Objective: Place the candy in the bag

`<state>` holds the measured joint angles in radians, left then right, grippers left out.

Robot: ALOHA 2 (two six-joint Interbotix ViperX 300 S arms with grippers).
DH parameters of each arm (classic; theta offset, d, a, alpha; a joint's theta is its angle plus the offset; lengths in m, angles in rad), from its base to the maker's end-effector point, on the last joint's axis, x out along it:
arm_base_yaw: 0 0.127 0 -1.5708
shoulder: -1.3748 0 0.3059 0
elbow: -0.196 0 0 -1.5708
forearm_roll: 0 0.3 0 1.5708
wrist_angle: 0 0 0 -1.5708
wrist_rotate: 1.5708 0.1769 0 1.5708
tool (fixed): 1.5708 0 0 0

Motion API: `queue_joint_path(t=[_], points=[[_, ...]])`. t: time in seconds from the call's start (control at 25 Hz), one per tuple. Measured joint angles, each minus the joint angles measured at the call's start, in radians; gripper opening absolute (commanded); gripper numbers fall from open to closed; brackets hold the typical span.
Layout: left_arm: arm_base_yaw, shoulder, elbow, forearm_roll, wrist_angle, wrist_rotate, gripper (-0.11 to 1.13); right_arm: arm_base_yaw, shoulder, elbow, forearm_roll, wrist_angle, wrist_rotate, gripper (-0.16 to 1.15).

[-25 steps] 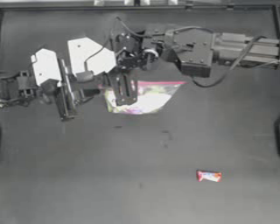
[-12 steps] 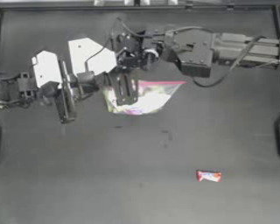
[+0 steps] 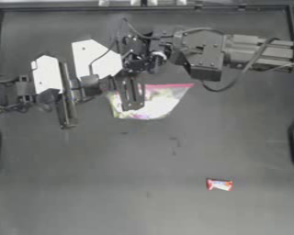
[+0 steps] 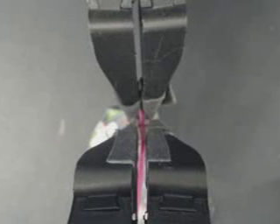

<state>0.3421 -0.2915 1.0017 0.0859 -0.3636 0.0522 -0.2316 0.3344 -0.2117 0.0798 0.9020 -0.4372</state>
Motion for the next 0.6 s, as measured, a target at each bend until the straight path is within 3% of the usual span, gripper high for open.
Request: queue_joint_path(t=[0.6], points=[[-0.005, -0.028, 0.017, 0.003, 0.002, 0.000, 0.03, -0.009, -0.028, 0.048, 0.000, -0.008, 0.006, 0.14]])
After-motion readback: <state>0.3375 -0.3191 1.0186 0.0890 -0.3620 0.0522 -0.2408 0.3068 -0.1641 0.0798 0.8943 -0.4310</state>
